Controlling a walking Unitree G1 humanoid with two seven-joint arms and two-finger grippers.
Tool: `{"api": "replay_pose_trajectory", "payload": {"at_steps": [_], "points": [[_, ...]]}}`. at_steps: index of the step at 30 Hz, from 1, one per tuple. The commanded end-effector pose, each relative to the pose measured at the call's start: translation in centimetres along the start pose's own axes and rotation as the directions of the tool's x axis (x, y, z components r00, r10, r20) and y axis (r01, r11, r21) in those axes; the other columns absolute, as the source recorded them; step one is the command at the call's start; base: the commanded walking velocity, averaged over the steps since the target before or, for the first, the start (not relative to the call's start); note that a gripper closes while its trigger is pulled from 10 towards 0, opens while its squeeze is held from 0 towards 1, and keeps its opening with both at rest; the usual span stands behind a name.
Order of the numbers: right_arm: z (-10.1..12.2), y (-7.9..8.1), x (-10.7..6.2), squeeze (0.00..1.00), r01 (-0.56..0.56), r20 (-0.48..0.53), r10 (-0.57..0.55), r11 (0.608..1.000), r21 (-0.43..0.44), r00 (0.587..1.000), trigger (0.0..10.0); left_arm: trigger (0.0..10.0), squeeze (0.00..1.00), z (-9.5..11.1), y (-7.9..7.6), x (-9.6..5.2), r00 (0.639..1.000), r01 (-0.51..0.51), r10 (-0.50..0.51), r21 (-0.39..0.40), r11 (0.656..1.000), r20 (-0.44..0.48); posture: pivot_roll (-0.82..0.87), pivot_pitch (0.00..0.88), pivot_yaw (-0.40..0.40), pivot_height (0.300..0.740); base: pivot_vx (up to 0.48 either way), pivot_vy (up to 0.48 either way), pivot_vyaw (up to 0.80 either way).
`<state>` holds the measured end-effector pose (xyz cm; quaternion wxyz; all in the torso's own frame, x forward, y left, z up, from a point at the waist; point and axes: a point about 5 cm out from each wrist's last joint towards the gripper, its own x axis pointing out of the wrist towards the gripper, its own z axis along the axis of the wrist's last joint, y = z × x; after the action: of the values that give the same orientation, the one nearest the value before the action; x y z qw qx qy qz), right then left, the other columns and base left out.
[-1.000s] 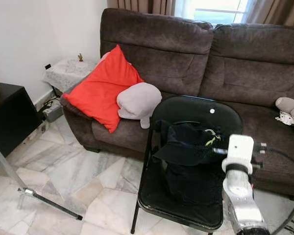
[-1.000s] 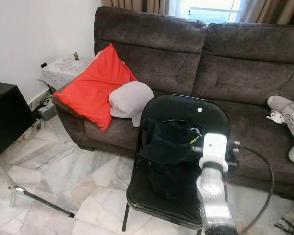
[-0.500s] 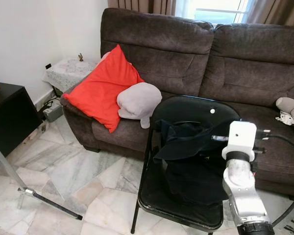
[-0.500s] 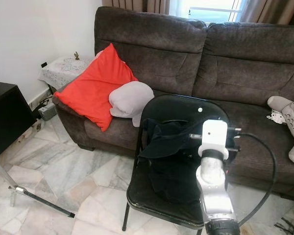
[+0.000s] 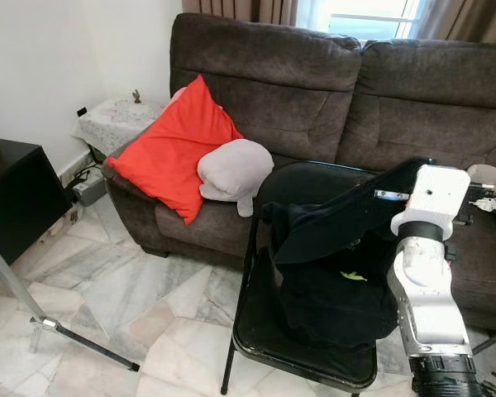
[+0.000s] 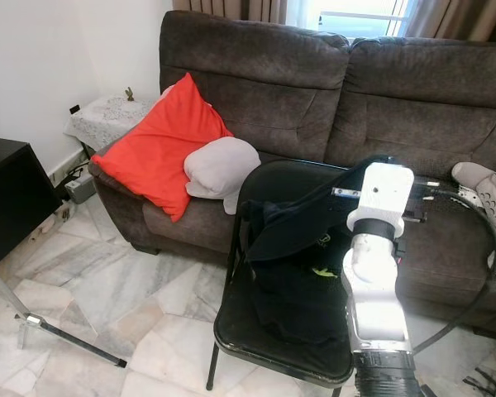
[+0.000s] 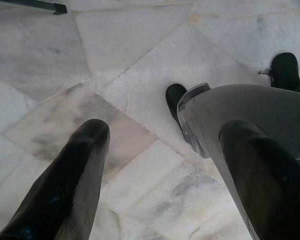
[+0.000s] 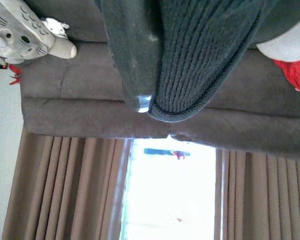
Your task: Hang hanger
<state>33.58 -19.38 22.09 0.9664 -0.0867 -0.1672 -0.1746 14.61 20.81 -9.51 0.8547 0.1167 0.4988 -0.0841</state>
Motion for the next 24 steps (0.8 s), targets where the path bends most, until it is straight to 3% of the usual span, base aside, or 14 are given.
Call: {"api": "replay_pose_trajectory", "payload": {"at_steps": [1, 2, 3, 4, 9, 17, 24], "points": [[1.2, 0.3, 0.2, 0.00, -0.017, 0.028, 0.016, 0.999, 0.028, 0.999, 0.0, 10.0, 0.00, -0.5, 0.0, -0.1, 1.000, 0.002, -0.002, 0.012, 1.000, -0.025, 0.03, 0.000, 0.010, 0.740, 0.000, 0.000, 0.00], [0.9, 0.7, 0.1, 0.00, -0.044, 0.011, 0.043, 0.998, 0.035, 0.999, 0.0, 10.0, 0.00, -0.5, 0.0, -0.1, 1.000, 0.002, -0.002, 0.012, 1.000, -0.025, 0.03, 0.000, 0.010, 0.740, 0.000, 0.000, 0.00], [0.5, 1.2, -0.2, 0.00, -0.076, -0.014, 0.077, 0.996, 0.042, 0.997, 0.7, 10.0, 0.00, -0.5, 0.0, -0.1, 1.000, 0.002, -0.002, 0.012, 1.000, -0.025, 0.03, 0.000, 0.009, 0.740, 0.000, 0.000, 0.00], [-0.4, 1.9, -0.6, 0.00, -0.109, -0.067, 0.113, 0.992, 0.062, 0.991, 9.7, 10.0, 0.00, -0.5, 0.0, -0.1, 1.000, 0.003, -0.002, 0.012, 1.000, -0.025, 0.03, 0.000, 0.008, 0.740, 0.000, 0.000, 0.00], [-2.1, 3.6, -2.3, 0.00, -0.167, -0.194, 0.195, 0.974, 0.151, 0.961, 10.0, 10.0, 0.00, -0.6, 0.0, -0.1, 1.000, 0.003, -0.003, 0.010, 1.000, -0.027, 0.03, 0.004, 0.008, 0.740, 0.000, 0.000, 0.00], [-2.5, 4.7, -3.9, 0.00, -0.264, -0.198, 0.293, 0.951, 0.158, 0.935, 10.0, 10.0, 0.00, -0.7, 0.1, -0.1, 0.999, 0.002, -0.002, 0.012, 1.000, -0.032, 0.03, 0.010, 0.010, 0.740, 0.000, 0.000, 0.08], [-4.0, 3.7, -5.5, 0.00, -0.266, -0.269, 0.290, 0.956, 0.120, 0.919, 10.0, 10.0, 0.00, -0.8, 0.3, -0.2, 0.999, -0.002, 0.002, 0.013, 1.000, -0.034, 0.04, 0.013, 0.012, 0.740, 0.000, 0.000, 0.77]]}}
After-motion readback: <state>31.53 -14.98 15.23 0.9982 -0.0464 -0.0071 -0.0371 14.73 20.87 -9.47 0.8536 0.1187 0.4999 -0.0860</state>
